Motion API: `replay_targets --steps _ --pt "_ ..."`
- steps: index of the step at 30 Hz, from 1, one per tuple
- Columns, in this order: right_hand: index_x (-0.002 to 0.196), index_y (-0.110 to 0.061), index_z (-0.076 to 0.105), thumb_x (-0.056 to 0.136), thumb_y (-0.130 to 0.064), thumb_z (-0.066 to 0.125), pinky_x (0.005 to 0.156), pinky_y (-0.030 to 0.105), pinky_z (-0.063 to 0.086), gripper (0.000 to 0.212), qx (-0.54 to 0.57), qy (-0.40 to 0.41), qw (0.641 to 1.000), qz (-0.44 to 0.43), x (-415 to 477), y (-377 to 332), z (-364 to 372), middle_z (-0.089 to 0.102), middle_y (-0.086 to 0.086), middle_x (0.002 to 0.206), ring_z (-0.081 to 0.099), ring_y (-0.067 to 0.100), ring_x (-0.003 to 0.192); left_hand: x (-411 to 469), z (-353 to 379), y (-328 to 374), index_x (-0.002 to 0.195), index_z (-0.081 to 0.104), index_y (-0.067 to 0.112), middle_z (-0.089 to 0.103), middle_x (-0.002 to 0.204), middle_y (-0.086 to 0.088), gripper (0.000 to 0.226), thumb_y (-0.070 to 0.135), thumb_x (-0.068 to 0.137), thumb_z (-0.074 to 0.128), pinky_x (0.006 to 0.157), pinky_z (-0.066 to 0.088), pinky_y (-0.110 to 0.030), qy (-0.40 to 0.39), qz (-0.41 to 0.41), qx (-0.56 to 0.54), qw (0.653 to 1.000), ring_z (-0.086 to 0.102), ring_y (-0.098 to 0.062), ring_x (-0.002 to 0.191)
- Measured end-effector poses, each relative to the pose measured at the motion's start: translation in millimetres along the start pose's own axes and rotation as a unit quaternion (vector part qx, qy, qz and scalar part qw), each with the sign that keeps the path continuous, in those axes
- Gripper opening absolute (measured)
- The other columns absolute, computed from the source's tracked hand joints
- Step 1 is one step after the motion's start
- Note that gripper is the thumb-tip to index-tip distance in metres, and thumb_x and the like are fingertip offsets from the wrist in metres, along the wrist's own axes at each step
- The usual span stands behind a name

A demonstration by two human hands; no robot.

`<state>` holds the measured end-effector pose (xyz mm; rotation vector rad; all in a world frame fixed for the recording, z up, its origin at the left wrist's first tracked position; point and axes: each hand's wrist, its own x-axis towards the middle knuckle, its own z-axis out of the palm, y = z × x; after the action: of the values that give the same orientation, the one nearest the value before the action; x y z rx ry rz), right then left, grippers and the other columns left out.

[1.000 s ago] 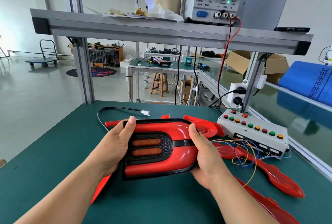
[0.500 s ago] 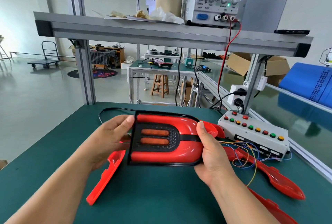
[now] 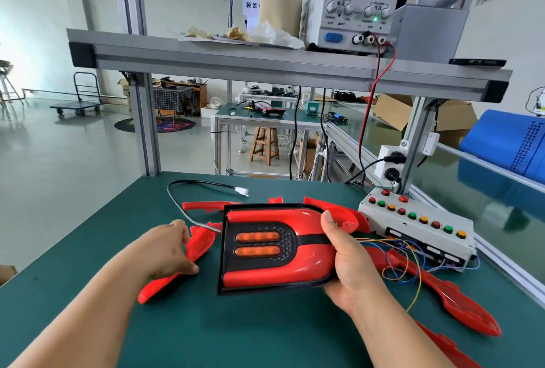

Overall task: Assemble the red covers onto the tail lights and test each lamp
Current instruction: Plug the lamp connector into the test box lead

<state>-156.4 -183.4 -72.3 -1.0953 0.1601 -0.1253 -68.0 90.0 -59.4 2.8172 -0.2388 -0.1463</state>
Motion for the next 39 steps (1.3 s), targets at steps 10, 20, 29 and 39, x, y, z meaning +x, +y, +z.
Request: replay_targets --steps 10,20,29,39 --pt "0.108 -0.01 0.07 0.089 -0.037 0.066 0.086 0.054 0.056 0.034 -0.164 -0.015 0.983 0.087 -10.2 -5.3 6.0 0.074 0.018 0.101 0.072 0.035 0.088 9.6 -1.0 -4.4 0.074 0.049 0.025 0.056 0.079 0.009 0.033 0.034 0.072 0.08 0.058 0.035 -0.025 0.062 -0.022 0.03 0.997 0.051 -0.013 0.077" --pt "0.046 -0.013 0.043 0.091 -0.054 0.048 0.049 0.028 0.03 0.061 -0.638 0.071 0.763 -0.069 -9.7 -15.6 -7.4 0.046 -0.004 0.044 0.044 0.008 0.047 43.4 -50.2 13.3 0.095 0.056 0.012 0.061 0.089 -0.011 0.012 0.001 0.092 0.056 0.069 0.049 -0.029 0.004 -0.06 -0.346 0.936 0.059 -0.02 0.08" --pt "0.115 -0.041 0.064 0.096 -0.033 0.041 0.109 0.043 0.006 0.031 -0.766 0.217 0.594 -0.118 13.8 -17.6 -35.8 0.055 -0.022 0.125 0.043 0.009 0.124 133.8 -31.7 35.4 0.071 0.043 0.009 0.048 0.073 -0.008 0.028 -0.004 0.095 0.044 0.054 0.045 -0.029 0.061 -0.154 -0.42 0.892 0.049 -0.019 0.06" --pt "0.114 -0.033 0.065 0.092 -0.032 0.047 0.106 0.042 0.019 0.028 -0.79 0.241 0.562 -0.041 22.6 -16.2 -40.1 0.05 -0.002 0.116 0.046 0.019 0.117 169.2 -43.3 51.9 0.086 0.044 0.003 0.05 0.082 -0.001 0.026 0.025 0.099 0.049 0.058 0.029 -0.025 -0.096 -0.232 -0.558 0.791 0.034 -0.007 0.054"
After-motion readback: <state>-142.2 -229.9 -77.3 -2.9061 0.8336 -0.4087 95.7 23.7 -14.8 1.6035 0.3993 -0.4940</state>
